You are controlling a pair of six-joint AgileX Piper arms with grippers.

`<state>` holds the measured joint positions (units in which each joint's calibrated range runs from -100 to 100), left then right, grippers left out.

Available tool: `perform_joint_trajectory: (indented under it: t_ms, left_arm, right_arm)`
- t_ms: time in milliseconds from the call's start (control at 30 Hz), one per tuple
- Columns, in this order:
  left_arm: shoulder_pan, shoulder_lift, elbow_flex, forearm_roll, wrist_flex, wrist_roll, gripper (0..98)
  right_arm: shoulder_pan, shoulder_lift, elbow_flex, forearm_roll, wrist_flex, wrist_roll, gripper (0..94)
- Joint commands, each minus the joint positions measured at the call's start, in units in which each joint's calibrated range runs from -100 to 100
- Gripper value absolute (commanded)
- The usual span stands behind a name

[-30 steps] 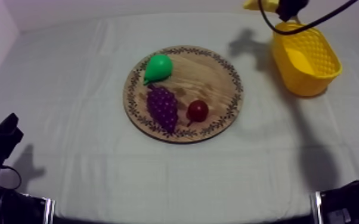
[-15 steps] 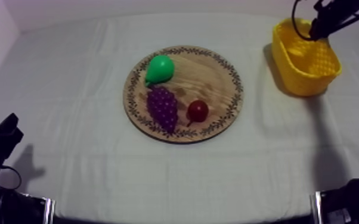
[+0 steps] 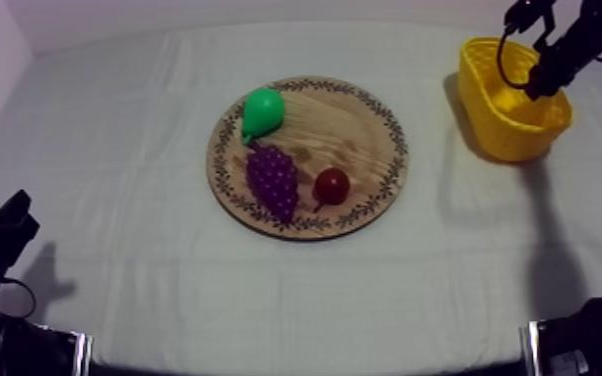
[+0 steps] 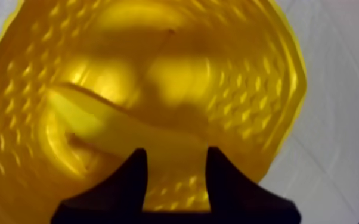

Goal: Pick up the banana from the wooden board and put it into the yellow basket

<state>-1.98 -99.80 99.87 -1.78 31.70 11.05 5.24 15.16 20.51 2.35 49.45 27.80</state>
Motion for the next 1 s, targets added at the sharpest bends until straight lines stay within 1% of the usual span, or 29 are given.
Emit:
perform_joint_trajectory:
  t_ms: [0, 100, 167, 200, 267, 333, 400, 500, 600, 733, 867, 967]
  left_arm:
    - [-0.01, -0.03, 0.02, 0.0, -0.01, -0.02, 0.1]
    - [-0.01, -0.03, 0.02, 0.0, -0.01, -0.01, 0.1]
    - [-0.01, -0.03, 0.02, 0.0, -0.01, -0.01, 0.1]
    - [-0.01, -0.03, 0.02, 0.0, -0.01, -0.01, 0.1]
    - [-0.01, -0.03, 0.02, 0.0, -0.01, -0.01, 0.1]
    - [-0.01, -0.03, 0.02, 0.0, -0.01, 0.0, 0.1]
    - [-0.01, -0.03, 0.02, 0.0, -0.01, 0.01, 0.1]
    - [-0.01, -0.03, 0.02, 0.0, -0.01, -0.01, 0.1]
    - [-0.01, -0.03, 0.02, 0.0, -0.01, 0.0, 0.1]
    - [-0.01, -0.03, 0.02, 0.0, -0.01, 0.01, 0.1]
    - [-0.01, -0.03, 0.02, 0.0, -0.01, 0.01, 0.1]
    - [-0.01, -0.03, 0.02, 0.0, -0.01, 0.01, 0.1]
  right_arm:
    - [0.04, 0.09, 0.16, -0.34, -0.28, 0.04, 32.0]
    - [0.0, -0.17, 0.63, -0.34, -1.12, -0.15, 30.9]
    - [-0.1, -0.81, 1.09, -0.14, -1.76, -0.57, 28.4]
    - [-0.12, -1.32, 1.3, -0.14, -2.06, -0.76, 26.2]
    - [-0.19, -2.8, 1.79, -0.06, -2.6, -1.53, 15.0]
    - [-0.29, -4.98, 2.34, -0.09, -2.79, -2.51, 7.7]
    - [-0.44, -7.82, 2.89, -0.27, -2.46, -3.49, 4.1]
    - [-0.83, -13.05, 4.05, -0.81, -1.91, -5.5, 1.8]
    - [-1.21, -19.24, 6.66, -1.04, -3.01, -9.71, 1.1]
    - [-2.09, -28.86, 13.92, -0.36, -7.15, -16.7, 0.8]
    - [-4.0, -39.87, 25.24, 1.1, -12.32, -21.53, 0.7]
    - [-4.85, -48.69, 34.45, 0.57, -15.78, -23.38, 0.7]
